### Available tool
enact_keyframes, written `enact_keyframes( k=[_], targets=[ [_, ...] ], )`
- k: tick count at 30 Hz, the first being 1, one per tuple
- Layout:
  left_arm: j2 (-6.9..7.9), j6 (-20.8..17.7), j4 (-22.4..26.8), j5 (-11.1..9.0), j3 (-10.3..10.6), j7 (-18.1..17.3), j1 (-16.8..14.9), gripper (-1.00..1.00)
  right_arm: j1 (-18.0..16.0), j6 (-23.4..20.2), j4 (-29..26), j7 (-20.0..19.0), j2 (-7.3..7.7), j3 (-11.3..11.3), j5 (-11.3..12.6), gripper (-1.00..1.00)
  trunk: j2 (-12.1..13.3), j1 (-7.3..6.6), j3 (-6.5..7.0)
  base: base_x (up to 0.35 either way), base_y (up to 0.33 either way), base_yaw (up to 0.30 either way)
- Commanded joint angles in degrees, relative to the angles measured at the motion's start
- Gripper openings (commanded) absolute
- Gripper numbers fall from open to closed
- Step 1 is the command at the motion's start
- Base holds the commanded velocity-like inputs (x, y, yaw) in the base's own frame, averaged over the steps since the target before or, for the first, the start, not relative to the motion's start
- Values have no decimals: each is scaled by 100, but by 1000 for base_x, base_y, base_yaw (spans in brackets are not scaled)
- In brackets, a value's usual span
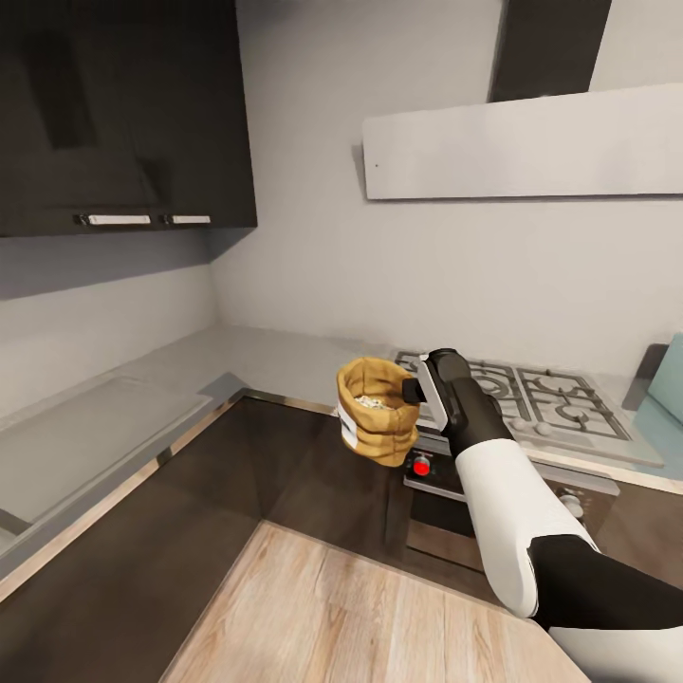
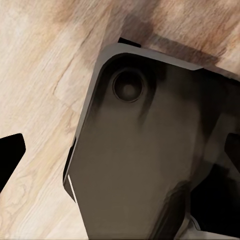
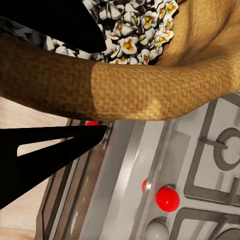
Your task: In the kitchen, take the popcorn bag from the countertop, put it into the microwave, and heat it until the popcorn is cooked so the cooked popcorn ends up inside the bag.
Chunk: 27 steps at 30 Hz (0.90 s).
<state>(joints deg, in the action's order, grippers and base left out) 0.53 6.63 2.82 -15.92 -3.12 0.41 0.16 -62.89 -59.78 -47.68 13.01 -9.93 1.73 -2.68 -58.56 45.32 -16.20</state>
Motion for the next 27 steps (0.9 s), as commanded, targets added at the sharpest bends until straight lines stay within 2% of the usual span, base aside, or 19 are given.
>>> enact_keyframes(
  k=[1, 9, 15, 27],
  targets=[
    [-1, 8, 8, 1, -30, 10, 3, 100, -4, -22, -4, -16, 11, 12, -22, -100, -4, 1, -6, -232, 0, 0],
    [0, 13, 8, 1, -30, 12, 1, 100, -4, -22, 8, -10, 26, 11, -31, -100, -4, 1, -6, -322, 0, 0],
    [0, 12, 8, 1, -30, 12, 2, 100, -4, -22, 268, -14, 35, 11, -24, -100, -4, 1, -6, -325, 0, -20],
    [0, 7, 8, 1, -30, 12, 1, 100, -4, -22, 286, -9, 35, 14, -40, -100, -4, 1, -6, -26, 0, -228]
  ],
)
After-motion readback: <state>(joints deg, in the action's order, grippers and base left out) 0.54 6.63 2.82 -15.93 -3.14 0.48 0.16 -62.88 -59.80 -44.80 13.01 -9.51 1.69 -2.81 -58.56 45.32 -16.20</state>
